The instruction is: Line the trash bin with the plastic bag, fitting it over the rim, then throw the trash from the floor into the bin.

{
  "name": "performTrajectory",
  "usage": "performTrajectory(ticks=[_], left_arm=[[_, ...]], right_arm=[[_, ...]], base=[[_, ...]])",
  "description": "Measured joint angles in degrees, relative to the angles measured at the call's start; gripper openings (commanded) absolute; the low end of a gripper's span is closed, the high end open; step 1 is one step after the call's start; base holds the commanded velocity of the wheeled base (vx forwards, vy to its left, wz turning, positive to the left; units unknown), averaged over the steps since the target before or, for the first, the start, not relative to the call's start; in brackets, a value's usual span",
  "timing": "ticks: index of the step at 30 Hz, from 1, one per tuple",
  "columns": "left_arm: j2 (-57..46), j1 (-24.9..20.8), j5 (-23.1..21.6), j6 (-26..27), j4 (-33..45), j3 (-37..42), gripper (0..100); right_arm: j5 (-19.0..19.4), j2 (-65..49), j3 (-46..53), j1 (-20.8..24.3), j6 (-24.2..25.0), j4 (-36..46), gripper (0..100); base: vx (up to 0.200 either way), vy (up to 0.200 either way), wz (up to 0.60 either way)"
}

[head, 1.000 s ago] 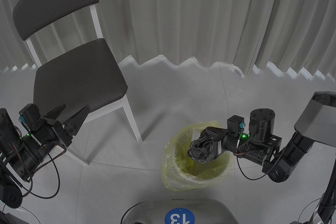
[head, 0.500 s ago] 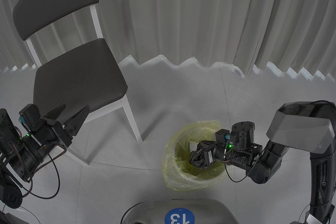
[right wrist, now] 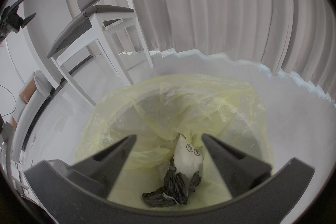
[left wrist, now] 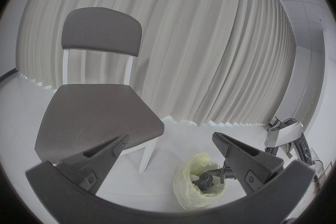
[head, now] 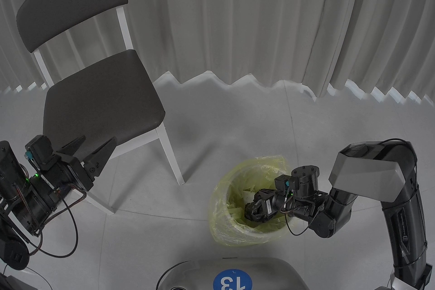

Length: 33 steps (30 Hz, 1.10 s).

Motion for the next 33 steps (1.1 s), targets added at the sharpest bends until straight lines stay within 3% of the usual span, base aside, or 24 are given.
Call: performTrajectory(ticks=[1,2,24,33], left_arm=[[0.0,0.0,0.0,0.0,0.0,0.0,100],[0.0,0.0,0.0,0.0,0.0,0.0,100],[0.1,-1.2,0.1,0.0,0.1,0.2,100],[0.4,-2.3,0.1,0.0,0.2,0.5,100]], right_arm=[[0.0,0.3,-0.1,0.0,0.0,-0.3,0],[-0.1,0.5,-0.2,-0.1,0.0,-0.5,100],[-0.4,-3.0,2.0,0.0,-0.1,-2.4,100],[-0.4,-7.4,0.9,-2.6,0.7,-2.3,100]], base=[[0.0,0.0,0.0],[0.0,0.0,0.0],[0.0,0.0,0.0],[0.0,0.0,0.0]])
